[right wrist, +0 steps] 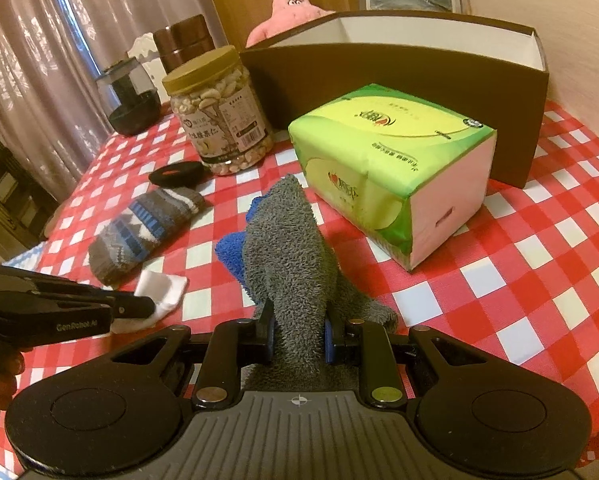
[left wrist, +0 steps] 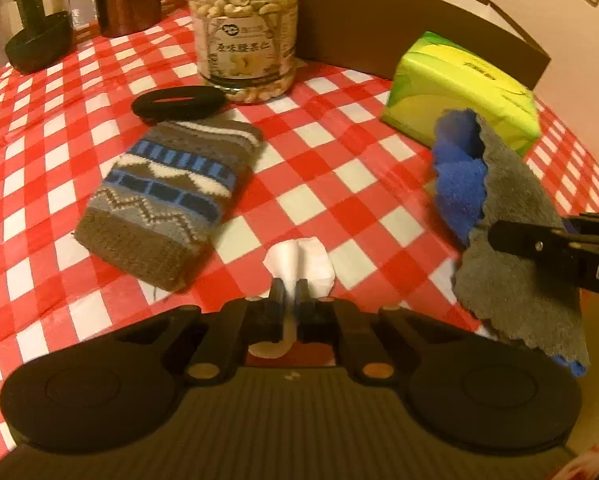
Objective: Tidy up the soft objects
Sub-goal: 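Carry the grey sock and white tissue into the brown box and open both tools, then withdraw both tools from the box back over the striped sock, then lower the right tool onto the striped knit sock and close it, then grasp the black oval pad with red centre with the left tool while the right tool holds the sock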
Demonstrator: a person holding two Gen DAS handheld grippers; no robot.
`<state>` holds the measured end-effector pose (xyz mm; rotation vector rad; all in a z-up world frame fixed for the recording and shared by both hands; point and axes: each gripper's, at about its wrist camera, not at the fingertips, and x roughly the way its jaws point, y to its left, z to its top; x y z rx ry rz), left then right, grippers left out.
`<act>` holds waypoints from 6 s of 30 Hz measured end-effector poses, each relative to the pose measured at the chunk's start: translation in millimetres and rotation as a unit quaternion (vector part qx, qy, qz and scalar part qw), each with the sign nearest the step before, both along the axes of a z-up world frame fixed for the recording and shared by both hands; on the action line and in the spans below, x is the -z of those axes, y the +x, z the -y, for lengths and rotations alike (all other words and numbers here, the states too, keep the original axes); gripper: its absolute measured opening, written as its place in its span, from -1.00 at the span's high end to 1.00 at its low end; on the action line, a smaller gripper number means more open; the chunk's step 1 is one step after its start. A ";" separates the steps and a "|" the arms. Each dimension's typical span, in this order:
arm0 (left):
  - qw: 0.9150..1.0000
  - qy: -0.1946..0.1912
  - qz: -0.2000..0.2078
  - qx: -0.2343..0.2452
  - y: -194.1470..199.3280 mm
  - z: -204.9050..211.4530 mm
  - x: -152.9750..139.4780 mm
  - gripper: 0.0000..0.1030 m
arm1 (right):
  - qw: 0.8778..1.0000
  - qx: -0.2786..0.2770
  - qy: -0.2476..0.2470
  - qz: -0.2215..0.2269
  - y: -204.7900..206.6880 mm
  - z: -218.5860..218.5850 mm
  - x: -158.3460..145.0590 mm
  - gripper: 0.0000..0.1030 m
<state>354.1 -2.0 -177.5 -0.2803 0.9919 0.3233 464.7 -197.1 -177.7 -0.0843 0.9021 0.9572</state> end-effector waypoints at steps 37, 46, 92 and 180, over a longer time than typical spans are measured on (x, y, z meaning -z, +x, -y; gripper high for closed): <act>0.974 0.085 0.175 0.115 178.1 -7.5 -148.3 0.92 | 0.982 0.110 0.112 0.102 157.5 69.6 -143.5 0.58; 0.977 0.093 0.149 0.118 253.9 -16.9 -141.0 0.91 | 0.982 0.100 0.104 0.123 213.3 4.9 -143.2 0.58; 0.992 0.054 0.114 0.013 19.7 -17.4 -146.3 0.44 | 0.981 0.138 0.133 0.039 71.6 49.1 -110.4 -0.39; 0.851 0.050 0.039 0.522 67.4 -199.1 -2.7 0.11 | 0.964 0.247 -0.061 -0.072 -81.7 -202.7 3.0 0.12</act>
